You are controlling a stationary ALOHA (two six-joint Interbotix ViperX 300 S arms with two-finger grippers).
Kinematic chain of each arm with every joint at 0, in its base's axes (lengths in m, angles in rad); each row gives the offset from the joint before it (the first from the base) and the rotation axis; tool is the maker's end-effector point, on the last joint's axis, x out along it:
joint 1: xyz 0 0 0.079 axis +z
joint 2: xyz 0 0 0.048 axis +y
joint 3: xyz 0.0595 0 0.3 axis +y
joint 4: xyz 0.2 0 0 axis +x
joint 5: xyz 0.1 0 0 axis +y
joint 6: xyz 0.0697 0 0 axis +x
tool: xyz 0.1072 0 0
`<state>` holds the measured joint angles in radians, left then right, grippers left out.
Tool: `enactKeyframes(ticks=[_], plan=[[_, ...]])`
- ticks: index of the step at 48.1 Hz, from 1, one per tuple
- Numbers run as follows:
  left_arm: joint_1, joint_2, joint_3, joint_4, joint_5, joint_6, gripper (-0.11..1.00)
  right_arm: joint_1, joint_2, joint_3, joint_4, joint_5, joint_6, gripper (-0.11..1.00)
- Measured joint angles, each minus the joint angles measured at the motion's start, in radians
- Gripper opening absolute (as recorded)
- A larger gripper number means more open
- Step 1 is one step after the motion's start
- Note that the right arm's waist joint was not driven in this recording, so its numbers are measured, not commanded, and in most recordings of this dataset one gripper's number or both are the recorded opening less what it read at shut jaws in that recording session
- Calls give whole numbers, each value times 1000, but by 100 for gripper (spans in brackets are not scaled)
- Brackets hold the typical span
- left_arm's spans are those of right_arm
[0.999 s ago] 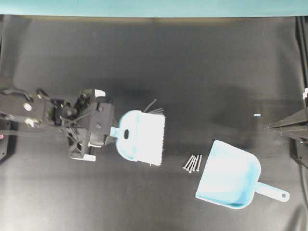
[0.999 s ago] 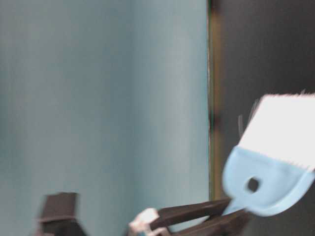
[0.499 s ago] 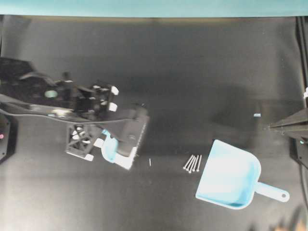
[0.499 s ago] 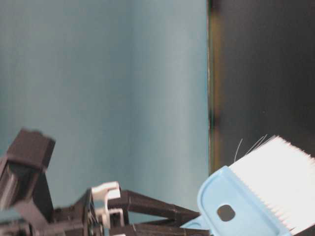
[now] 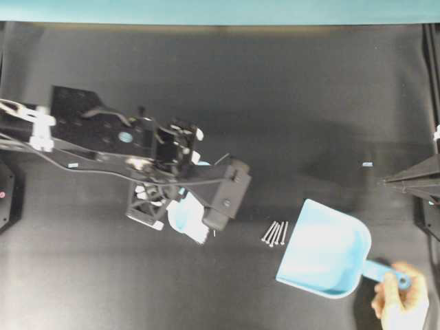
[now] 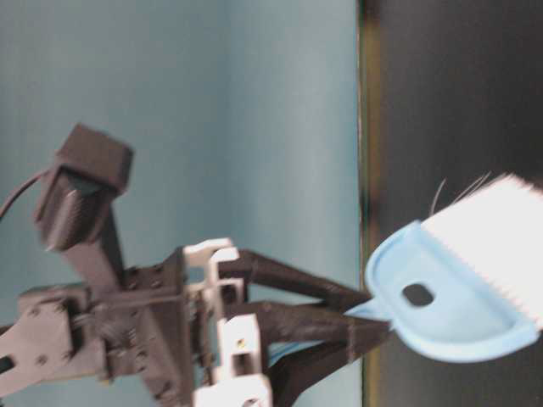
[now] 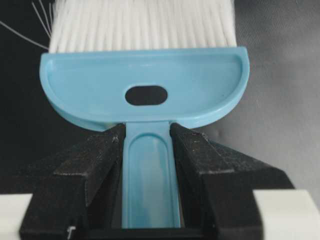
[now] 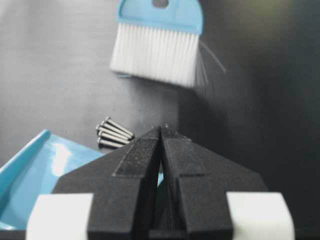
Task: Hold the dustpan with a person, while the left arm uses a hand brush to gather the screws into the dustpan.
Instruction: 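Lift the brush and swing it over the screws toward the dustpan, then sweep the screws with the brush into the hand-held dustpan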
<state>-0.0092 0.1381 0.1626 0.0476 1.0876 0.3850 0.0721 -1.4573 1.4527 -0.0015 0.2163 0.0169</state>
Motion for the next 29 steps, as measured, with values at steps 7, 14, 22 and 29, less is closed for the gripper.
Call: enactKeyframes(ticks=[7, 14, 22, 29], plan=[[0, 20, -3, 0, -60, 2, 31, 0, 2, 0, -2, 0, 2, -1], [3, 32, 6, 0, -173, 2, 31, 0, 0, 0, 0, 0, 0, -1], [11, 63, 12, 0, -230, 2, 31, 0, 0, 0, 0, 0, 0, -1], [14, 110, 3, 0, -236, 8, 31, 0, 0, 0, 0, 0, 0, -1]])
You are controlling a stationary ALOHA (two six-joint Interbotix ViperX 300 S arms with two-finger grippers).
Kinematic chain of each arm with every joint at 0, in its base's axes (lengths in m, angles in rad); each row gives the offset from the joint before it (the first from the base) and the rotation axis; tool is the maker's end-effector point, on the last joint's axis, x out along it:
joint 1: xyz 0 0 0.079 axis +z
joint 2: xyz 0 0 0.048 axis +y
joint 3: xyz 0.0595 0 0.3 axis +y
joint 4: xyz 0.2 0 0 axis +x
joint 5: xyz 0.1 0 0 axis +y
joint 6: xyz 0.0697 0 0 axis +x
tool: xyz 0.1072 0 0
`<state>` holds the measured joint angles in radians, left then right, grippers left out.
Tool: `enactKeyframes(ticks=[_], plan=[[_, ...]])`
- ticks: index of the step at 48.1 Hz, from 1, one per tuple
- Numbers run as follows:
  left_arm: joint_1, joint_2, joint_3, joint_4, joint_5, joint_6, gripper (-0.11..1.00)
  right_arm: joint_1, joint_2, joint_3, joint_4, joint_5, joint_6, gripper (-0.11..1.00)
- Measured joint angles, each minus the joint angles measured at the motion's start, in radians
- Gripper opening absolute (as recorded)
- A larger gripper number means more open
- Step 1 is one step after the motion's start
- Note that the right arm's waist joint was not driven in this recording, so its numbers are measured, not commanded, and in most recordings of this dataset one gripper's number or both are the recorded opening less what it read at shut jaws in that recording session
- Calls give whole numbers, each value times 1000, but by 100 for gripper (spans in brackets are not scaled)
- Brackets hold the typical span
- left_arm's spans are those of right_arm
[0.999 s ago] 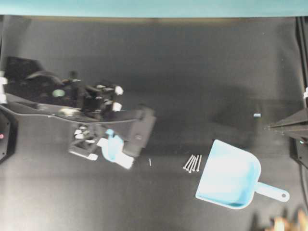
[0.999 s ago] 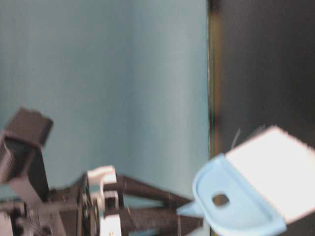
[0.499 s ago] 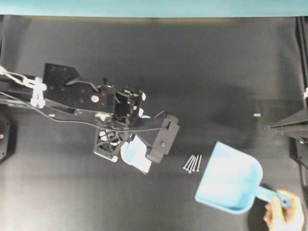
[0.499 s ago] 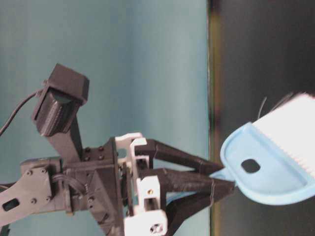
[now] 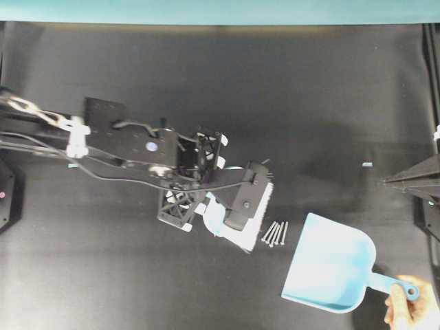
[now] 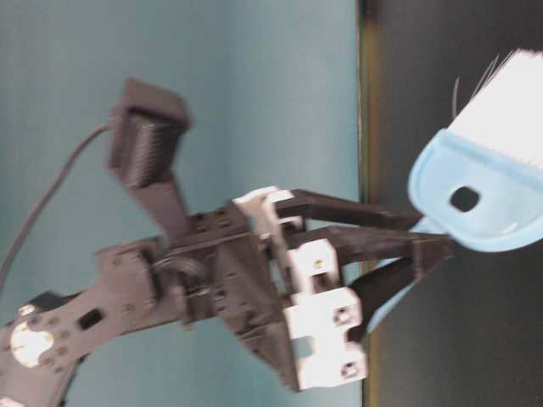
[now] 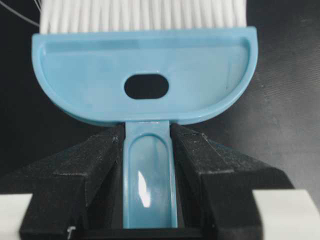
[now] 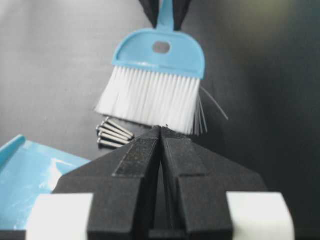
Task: Hold the dustpan with a person, while the left arm uses a hand brush to gather the screws into the dustpan.
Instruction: 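Sweep the screws with the brush into the hand-held dustpan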
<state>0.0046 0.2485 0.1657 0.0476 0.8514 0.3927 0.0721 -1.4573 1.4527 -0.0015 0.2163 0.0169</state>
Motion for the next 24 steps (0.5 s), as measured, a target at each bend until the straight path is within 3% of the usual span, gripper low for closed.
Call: enactKeyframes(ticks=[9, 24], plan=[[-18, 80, -52, 0, 29, 75, 31, 0, 0, 0, 0, 0, 0, -1], [-51, 190, -261, 2, 89, 163, 31, 0, -2, 0, 0, 0, 0, -1]])
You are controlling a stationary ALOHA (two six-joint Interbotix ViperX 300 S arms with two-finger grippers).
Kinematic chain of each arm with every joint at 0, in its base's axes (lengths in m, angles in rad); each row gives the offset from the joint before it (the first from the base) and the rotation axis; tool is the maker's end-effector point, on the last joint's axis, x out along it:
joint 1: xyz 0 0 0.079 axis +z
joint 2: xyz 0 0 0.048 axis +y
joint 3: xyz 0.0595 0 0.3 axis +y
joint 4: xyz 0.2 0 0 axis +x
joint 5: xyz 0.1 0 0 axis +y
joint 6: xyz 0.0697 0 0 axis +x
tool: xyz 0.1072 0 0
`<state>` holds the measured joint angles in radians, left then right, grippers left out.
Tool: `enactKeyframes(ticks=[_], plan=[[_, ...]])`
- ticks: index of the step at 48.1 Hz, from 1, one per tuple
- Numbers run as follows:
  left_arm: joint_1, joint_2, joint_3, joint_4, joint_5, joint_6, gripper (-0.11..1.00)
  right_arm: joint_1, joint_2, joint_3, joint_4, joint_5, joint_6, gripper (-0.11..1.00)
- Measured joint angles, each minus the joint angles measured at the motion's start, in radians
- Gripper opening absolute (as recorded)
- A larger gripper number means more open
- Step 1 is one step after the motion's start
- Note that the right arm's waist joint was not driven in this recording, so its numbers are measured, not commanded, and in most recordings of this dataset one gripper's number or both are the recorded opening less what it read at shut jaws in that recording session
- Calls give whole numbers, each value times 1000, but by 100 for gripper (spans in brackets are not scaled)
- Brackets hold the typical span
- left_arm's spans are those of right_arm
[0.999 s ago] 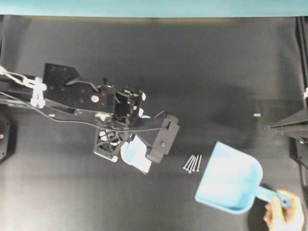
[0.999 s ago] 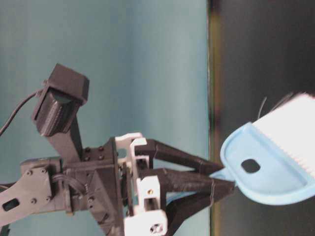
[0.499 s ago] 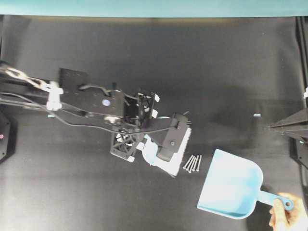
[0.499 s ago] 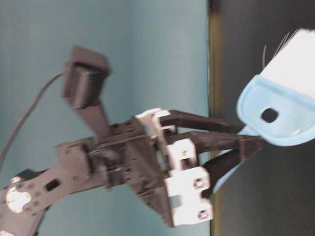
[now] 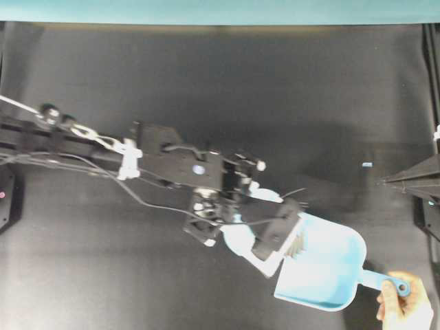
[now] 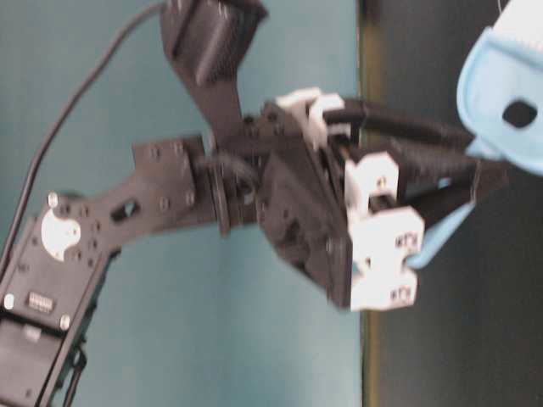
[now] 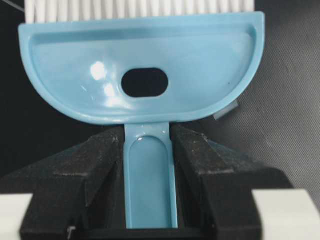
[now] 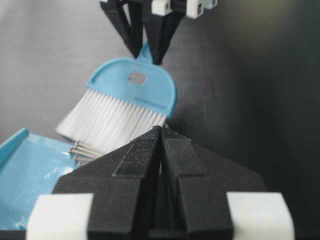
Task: Hold the dustpan with a person, while the left arm uses a hand brush to gather the screws into the dustpan.
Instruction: 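Sweep the screws with the brush into the hand-held dustpan, then carry the brush back left and lower it onto the table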
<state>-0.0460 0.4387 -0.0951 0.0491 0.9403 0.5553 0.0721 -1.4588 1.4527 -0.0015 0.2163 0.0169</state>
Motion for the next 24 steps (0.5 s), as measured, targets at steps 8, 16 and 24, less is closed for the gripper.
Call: enactKeyframes(ticks=[8, 16, 24], plan=[[-8, 81, -118, 2, -2, 3, 31, 0, -2, 0, 0, 0, 0, -1], [-20, 172, -264, 2, -31, 8, 31, 0, -2, 0, 0, 0, 0, -1], [-40, 230, -347, 2, -35, 8, 31, 0, -2, 2, 0, 0, 0, -1]])
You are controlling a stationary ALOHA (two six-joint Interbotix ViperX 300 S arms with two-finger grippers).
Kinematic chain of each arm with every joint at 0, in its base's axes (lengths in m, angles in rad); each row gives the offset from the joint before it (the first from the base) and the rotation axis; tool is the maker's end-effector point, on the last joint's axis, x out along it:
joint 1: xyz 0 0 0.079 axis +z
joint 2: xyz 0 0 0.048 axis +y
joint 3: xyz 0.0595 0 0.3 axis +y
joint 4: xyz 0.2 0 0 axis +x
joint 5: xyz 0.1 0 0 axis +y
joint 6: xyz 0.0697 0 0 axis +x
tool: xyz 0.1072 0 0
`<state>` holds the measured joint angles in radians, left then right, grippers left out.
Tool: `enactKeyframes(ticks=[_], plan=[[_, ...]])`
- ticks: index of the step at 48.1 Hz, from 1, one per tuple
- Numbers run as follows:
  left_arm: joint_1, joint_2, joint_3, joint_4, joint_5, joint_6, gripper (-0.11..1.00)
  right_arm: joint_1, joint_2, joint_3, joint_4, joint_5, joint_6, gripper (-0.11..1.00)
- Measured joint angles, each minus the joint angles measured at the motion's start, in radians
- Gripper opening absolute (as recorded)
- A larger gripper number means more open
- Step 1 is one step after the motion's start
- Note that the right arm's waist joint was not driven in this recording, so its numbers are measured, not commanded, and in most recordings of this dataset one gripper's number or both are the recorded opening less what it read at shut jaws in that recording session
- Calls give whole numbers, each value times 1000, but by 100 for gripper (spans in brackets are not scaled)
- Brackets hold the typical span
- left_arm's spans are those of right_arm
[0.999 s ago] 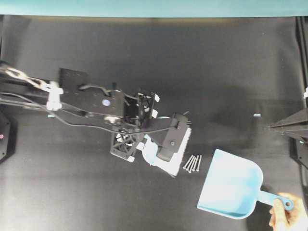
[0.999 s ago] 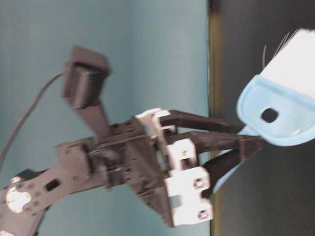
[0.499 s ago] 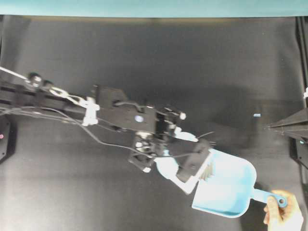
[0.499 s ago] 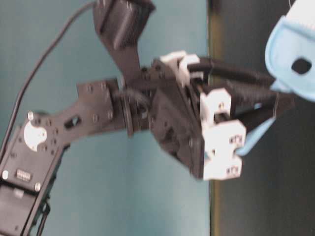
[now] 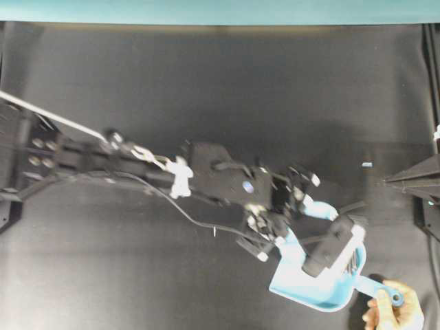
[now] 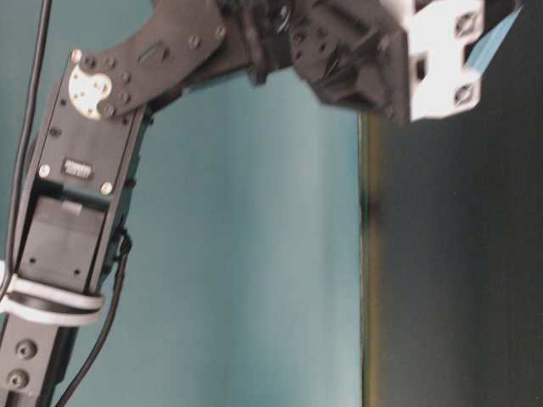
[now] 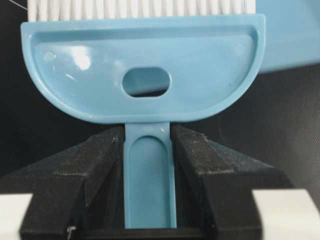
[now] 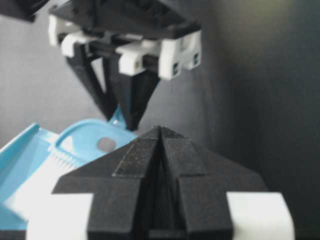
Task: Hold the dustpan with a person, while the left arm uses a hand brush to gather the screws into the dustpan.
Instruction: 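Carry the brush back left and lower it onto the table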
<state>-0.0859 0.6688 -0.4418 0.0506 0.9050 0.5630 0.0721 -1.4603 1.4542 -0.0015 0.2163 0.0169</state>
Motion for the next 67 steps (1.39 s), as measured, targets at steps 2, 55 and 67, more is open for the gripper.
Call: enactKeyframes(ticks=[2, 55, 67], plan=[[-2, 3, -11, 0, 0, -6, 31, 0, -2, 0, -2, 0, 0, -1], [63, -749, 864, -3, -443, -331, 31, 0, -5, -2, 0, 0, 0, -1], [81, -853, 1049, -5, -514, -397, 31, 0, -6, 0, 0, 0, 0, -1]])
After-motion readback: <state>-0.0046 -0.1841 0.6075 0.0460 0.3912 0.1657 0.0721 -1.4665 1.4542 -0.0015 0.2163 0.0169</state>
